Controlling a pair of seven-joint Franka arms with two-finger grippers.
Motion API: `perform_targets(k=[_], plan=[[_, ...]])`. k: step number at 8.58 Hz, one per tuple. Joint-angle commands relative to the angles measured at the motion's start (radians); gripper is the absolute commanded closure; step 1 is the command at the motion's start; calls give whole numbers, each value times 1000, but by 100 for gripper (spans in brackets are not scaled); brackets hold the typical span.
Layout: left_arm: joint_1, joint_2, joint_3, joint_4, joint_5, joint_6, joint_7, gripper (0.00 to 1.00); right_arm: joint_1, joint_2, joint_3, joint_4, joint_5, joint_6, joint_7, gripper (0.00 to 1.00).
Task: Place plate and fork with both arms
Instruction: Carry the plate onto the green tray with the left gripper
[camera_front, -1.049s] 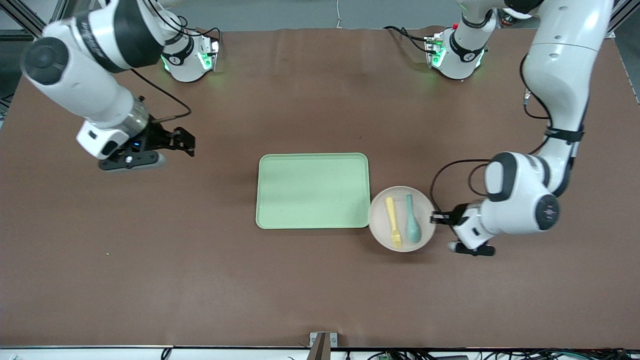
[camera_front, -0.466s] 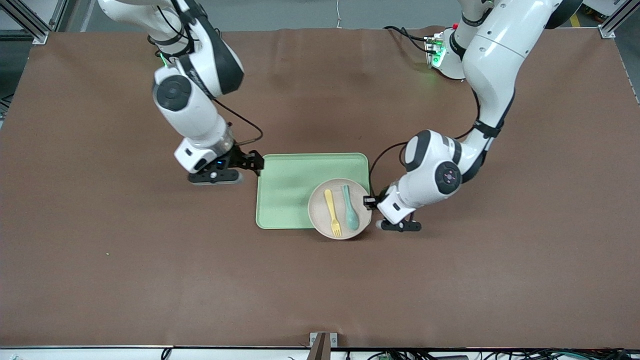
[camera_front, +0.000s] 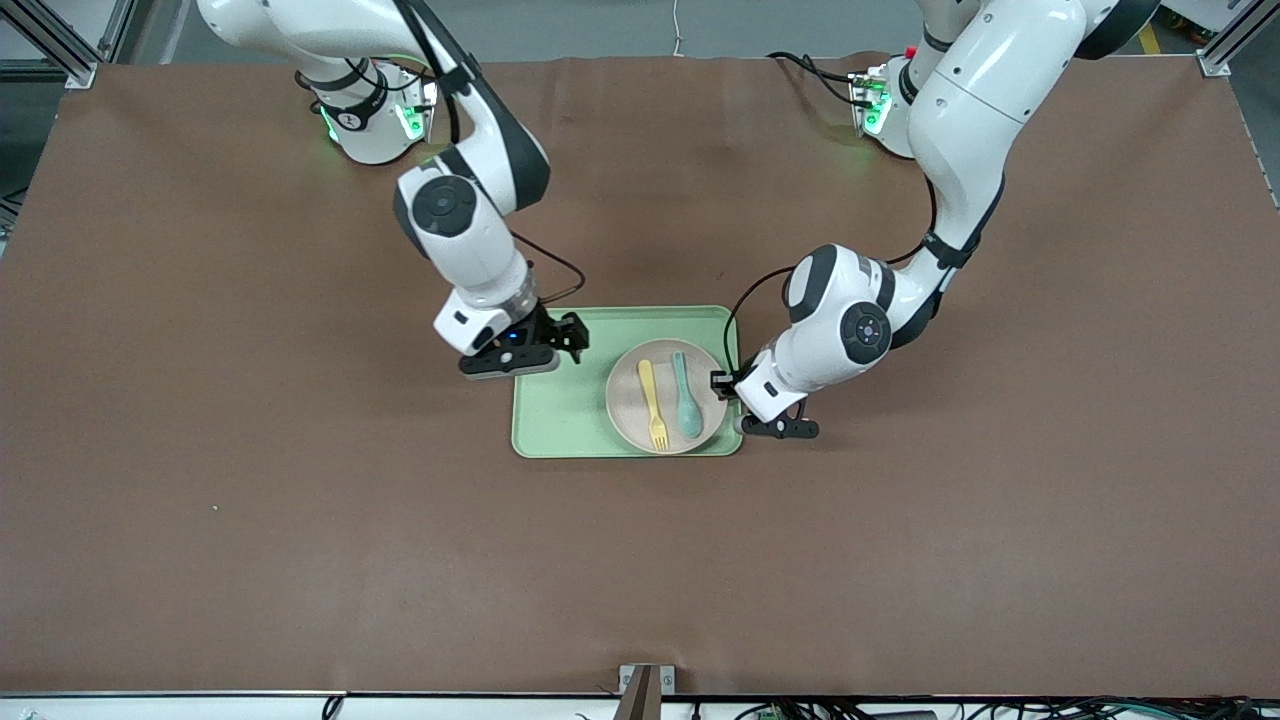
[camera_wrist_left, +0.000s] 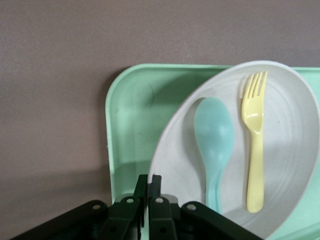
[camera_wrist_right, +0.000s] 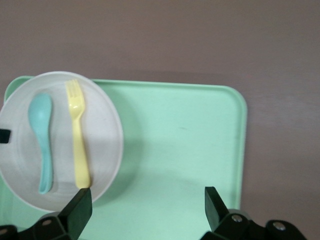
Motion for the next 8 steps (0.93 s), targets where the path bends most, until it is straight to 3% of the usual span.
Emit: perform_targets(k=[1,5,6,8], plan=[[8,-16,-16,-47,-19,40,9,100,47,41,-12,31,10,31,13,1],[8,-22,-21,-53,-20,36,-1,58,81,214,-14,212,-3,32,9,2],[14,-40,-24,-51,-19,30,-15,48,82,242,-14,248,-3,32,9,16],[57,-121,-23,-51,-19,28,-24,41,96,273,-14,278,-4,34,9,22]])
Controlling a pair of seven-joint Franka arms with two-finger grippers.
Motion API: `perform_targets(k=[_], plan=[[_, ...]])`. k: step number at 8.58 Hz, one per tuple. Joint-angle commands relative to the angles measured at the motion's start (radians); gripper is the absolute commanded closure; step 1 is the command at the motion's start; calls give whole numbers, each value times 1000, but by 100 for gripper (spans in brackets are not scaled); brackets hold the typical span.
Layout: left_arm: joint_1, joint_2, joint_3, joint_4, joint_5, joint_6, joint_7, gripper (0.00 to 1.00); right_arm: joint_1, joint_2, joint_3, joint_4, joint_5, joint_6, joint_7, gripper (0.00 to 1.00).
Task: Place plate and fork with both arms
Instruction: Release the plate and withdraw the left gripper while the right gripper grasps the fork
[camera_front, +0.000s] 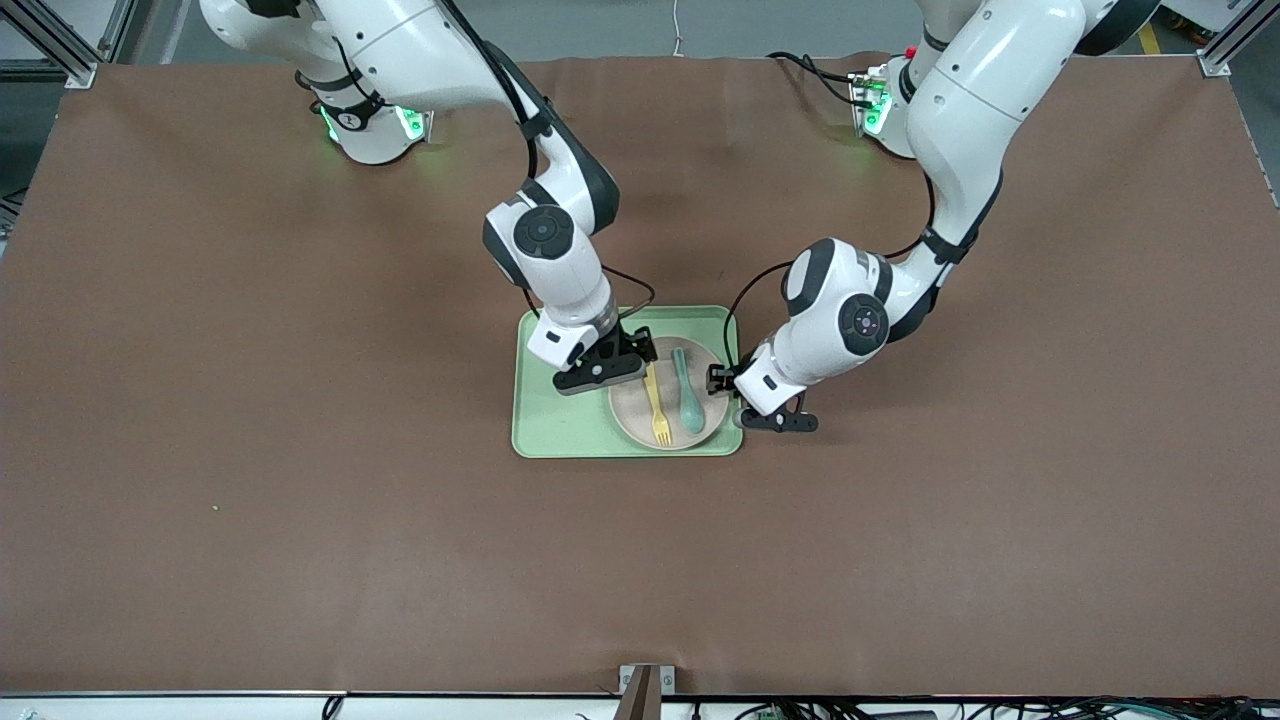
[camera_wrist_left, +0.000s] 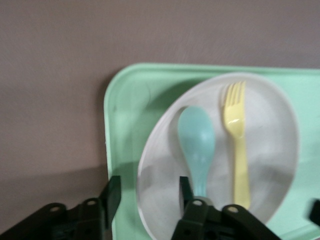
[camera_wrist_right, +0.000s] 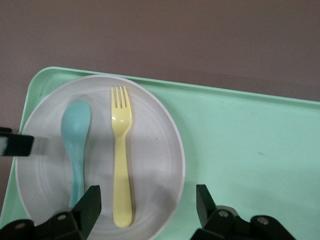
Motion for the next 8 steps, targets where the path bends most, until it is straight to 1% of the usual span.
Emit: perform_targets(k=[1,2,3,5,6,7,8], plan=[[81,-129,-7,-27,-11,-7,-9,36,26,43,-12,54,-3,0,4,26],[109,-180,-1,-29,-5,-5,-10,34,27,62,-12,81,-3,0,4,30],[141,-220,4,-29,-2,-5,-9,31,28,94,-13,115,-3,0,4,31],[229,-310,4,-56,45,-13,-7,30,39,120,-13,131,-3,0,4,34],[262,-358,6,-65,85,-63,-7,26,40,128,-13,131,-3,0,4,37],[327,-407,4,-55,160,-158,-1,17,42,138,-13,131,-3,0,4,40],[323,-472,38,-55,215,-250,-4,1,52,148,-15,131,-3,0,4,41]])
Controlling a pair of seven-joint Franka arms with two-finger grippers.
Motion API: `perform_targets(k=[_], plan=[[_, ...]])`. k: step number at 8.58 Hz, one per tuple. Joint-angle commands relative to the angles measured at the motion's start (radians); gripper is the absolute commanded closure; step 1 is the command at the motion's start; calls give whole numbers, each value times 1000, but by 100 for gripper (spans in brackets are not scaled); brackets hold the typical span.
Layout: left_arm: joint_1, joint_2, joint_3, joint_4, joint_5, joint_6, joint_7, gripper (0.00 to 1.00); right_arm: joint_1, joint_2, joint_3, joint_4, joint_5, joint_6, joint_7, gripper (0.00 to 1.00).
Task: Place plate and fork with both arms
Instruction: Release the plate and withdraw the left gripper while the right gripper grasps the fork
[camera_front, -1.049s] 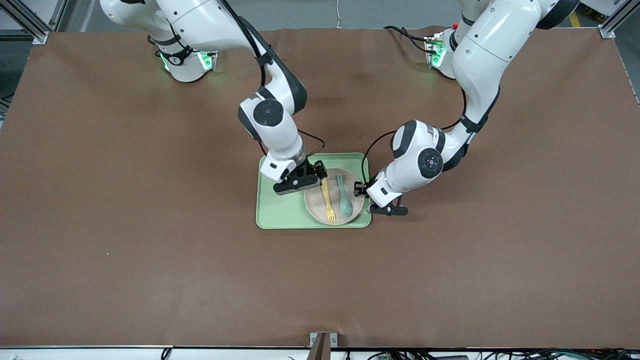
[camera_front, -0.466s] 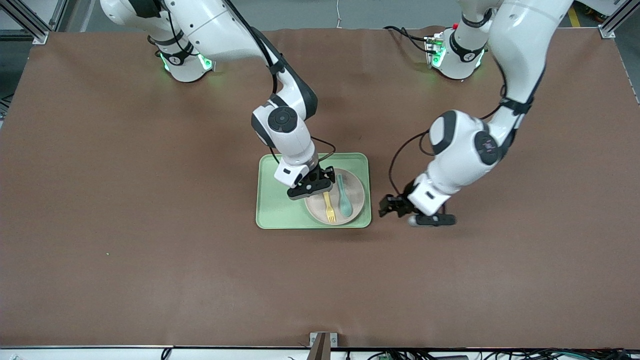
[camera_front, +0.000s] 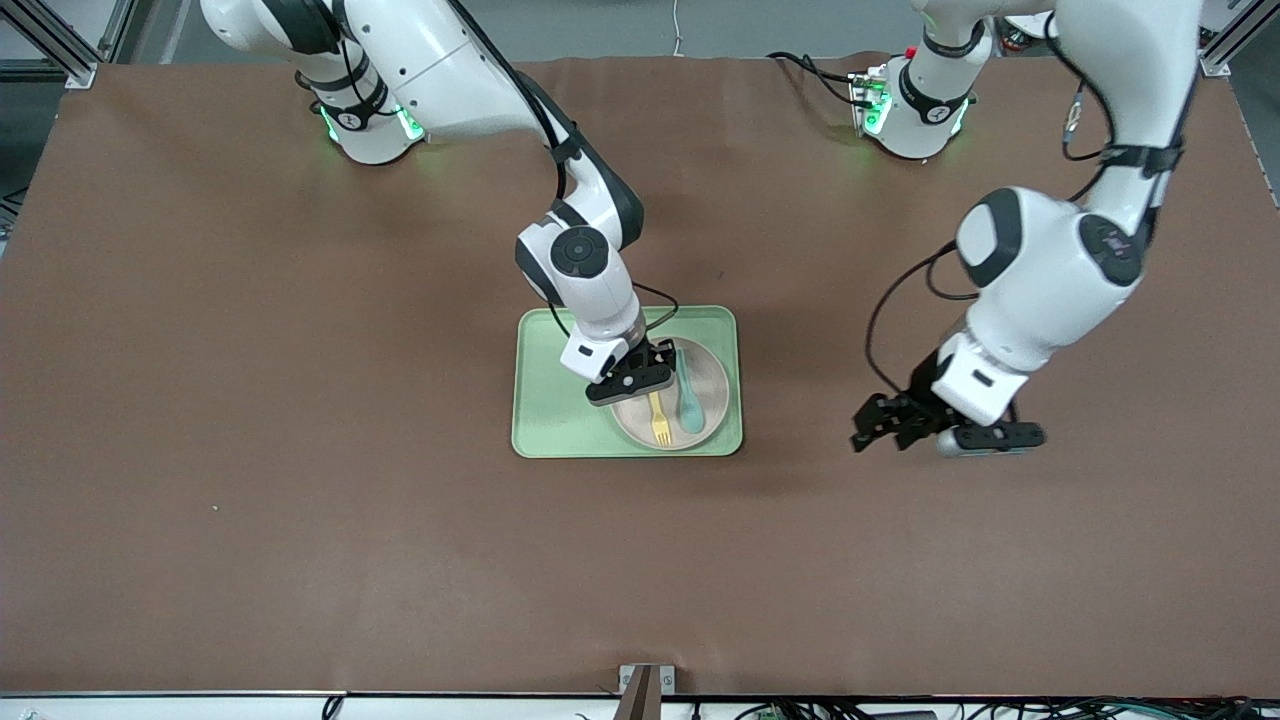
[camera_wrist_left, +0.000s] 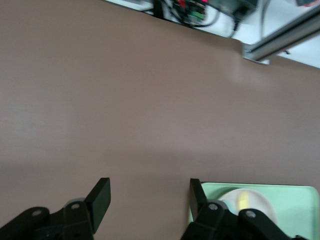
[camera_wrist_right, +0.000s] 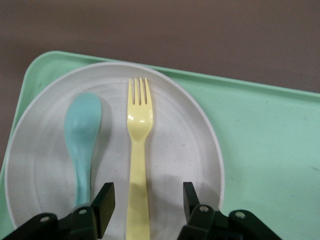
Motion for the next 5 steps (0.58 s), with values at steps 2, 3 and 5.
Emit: perform_targets(k=[2,3,5], plan=[[-134,-232,253,-36,71,-265,15,1,25,35,-13,19,-3,0,4,44],[-165,-289,307,-36,97,-325,50,1,25,35,-13,19,-3,0,4,47],[-170,-393,355,-33,103,-472,151,1,25,35,-13,18,0,-3,5,72]])
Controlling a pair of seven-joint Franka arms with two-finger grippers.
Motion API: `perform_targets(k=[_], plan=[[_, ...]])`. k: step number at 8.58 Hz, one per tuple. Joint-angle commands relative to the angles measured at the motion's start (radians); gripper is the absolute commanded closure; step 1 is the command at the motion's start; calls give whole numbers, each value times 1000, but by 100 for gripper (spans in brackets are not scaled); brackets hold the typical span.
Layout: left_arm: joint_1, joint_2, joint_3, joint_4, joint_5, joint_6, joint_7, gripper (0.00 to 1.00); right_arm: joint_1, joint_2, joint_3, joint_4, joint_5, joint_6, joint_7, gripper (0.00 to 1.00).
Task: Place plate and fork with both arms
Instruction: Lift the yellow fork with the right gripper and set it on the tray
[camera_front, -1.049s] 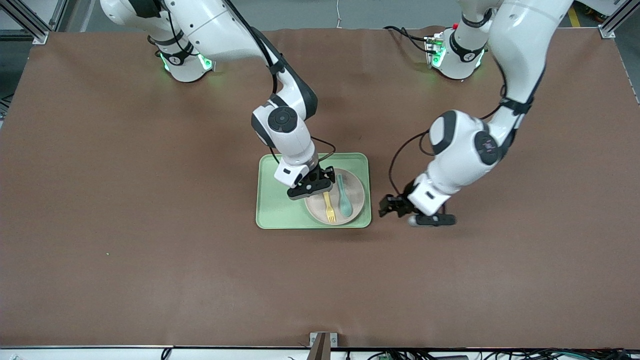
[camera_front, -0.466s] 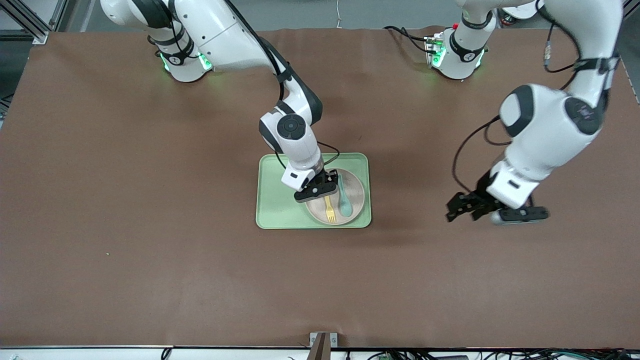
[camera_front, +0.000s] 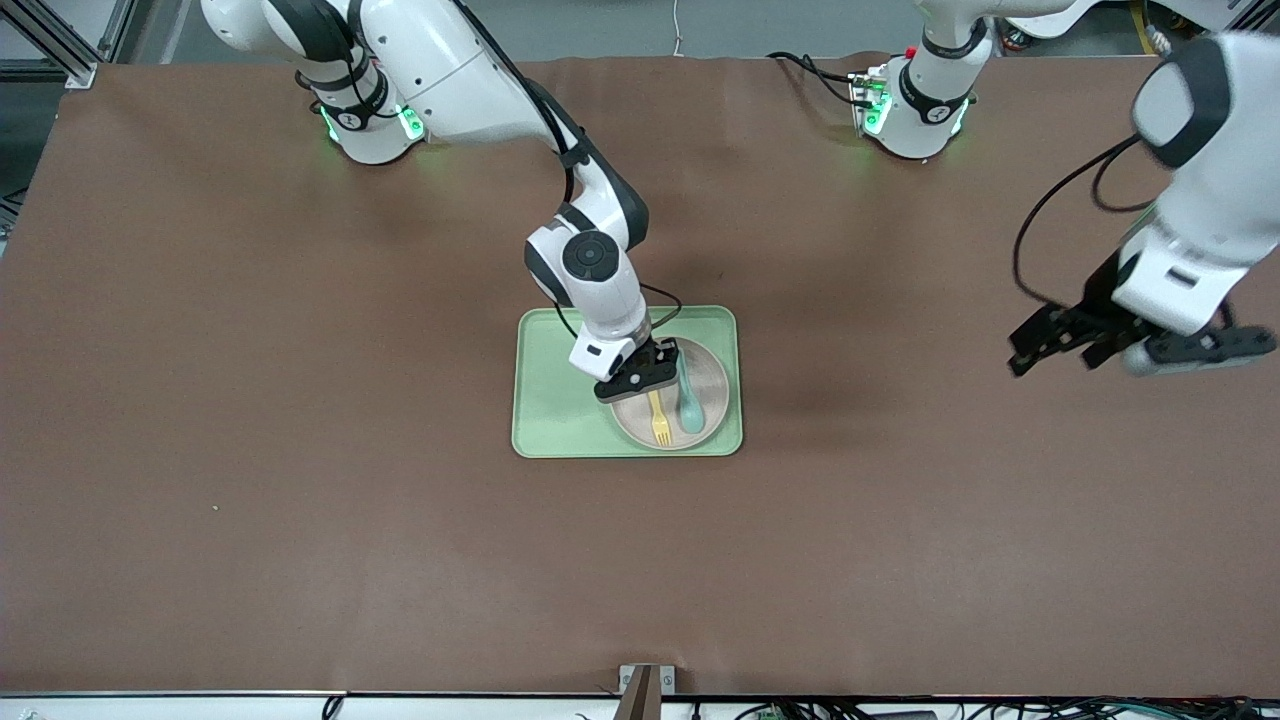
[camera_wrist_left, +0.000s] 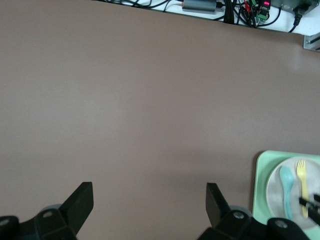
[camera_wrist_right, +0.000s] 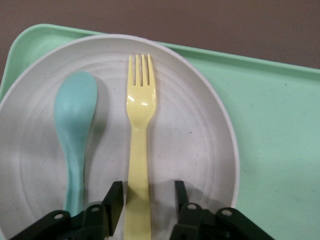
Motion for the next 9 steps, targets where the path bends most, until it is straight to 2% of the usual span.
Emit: perform_targets(k=[1,2,3,5,7,8,9], plan=[[-14,-95,28,4,30,-152,54,1,10,8,-8,12,6,-4,25,81],[-3,-71,26,58,66,-232,84,1,10,7,-10,13,-1,-3,100,89],[0,-46,23,102,94,-252,124,0,10,4,-10,12,-2,-7,116,95],[8,46,25,262,96,-304,131,0,8,-27,-8,4,3,-45,186,98],[6,59,23,290,85,-311,155,0,-10,-137,-4,7,14,-273,199,99],[6,58,23,296,85,-311,166,0,-32,-198,-2,-19,29,-327,200,99],[8,54,25,298,88,-313,207,0,-56,-279,-5,-93,76,-337,200,99]])
